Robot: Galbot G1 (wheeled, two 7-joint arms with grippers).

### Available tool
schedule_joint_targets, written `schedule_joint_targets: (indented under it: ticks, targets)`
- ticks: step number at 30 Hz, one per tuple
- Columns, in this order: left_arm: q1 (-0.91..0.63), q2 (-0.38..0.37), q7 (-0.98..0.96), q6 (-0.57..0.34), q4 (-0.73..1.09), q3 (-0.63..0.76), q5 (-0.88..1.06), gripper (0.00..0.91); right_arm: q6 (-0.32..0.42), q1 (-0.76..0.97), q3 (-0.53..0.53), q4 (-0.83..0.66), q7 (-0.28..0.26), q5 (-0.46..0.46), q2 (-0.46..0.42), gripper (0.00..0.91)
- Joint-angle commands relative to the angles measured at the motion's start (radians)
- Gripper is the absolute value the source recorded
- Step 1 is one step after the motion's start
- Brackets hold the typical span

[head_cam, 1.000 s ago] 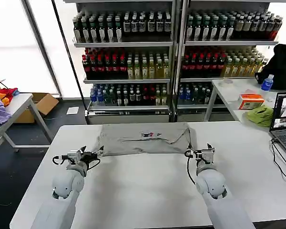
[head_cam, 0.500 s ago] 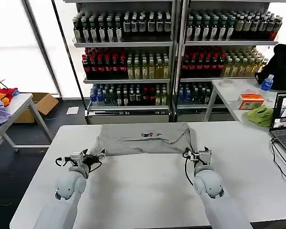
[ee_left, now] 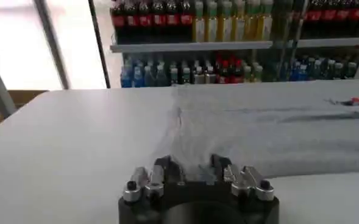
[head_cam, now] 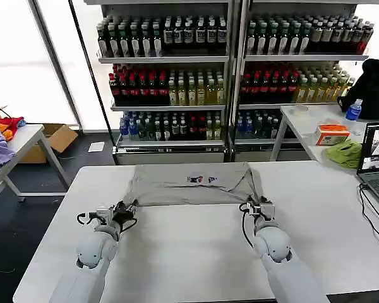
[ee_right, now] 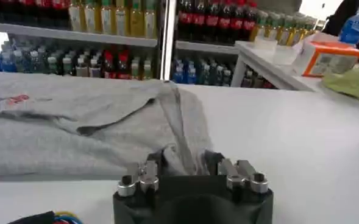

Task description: Fold and organize the clothes.

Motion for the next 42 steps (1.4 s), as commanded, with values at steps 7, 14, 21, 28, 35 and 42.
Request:
schedule_joint_targets:
  ticks: [7,14,21,28,35,42]
  targets:
    - [0.050,0.008,-0.014,0.002,-0.085,-0.007,0.003,0.000,0.006,-0.079,0.015,0.107,0.000,0.012,-0.028,0.000]
    - [0.191,0.037,-0.038,0.003,-0.312,-0.035,-0.003,0.000,-0.019,-0.159,0.024,0.313,0.041,0.030,-0.080,0.000]
    - [0.465,0.061,-0.044,0.004,-0.598,-0.151,-0.014,0.000,-0.047,-0.307,0.031,0.503,0.106,0.046,-0.132,0.000]
    - [0.649,0.013,-0.026,0.002,-0.726,-0.219,-0.008,0.000,-0.049,-0.456,0.043,0.568,0.133,0.025,-0.134,0.000]
    - [0.687,0.007,-0.018,0.001,-0.650,-0.217,0.010,0.000,-0.048,-0.532,0.041,0.578,0.146,-0.022,-0.134,0.000]
    - [0.699,-0.026,-0.021,0.001,-0.661,-0.195,0.022,0.000,-0.019,-0.629,0.073,0.605,0.144,-0.061,-0.124,0.000]
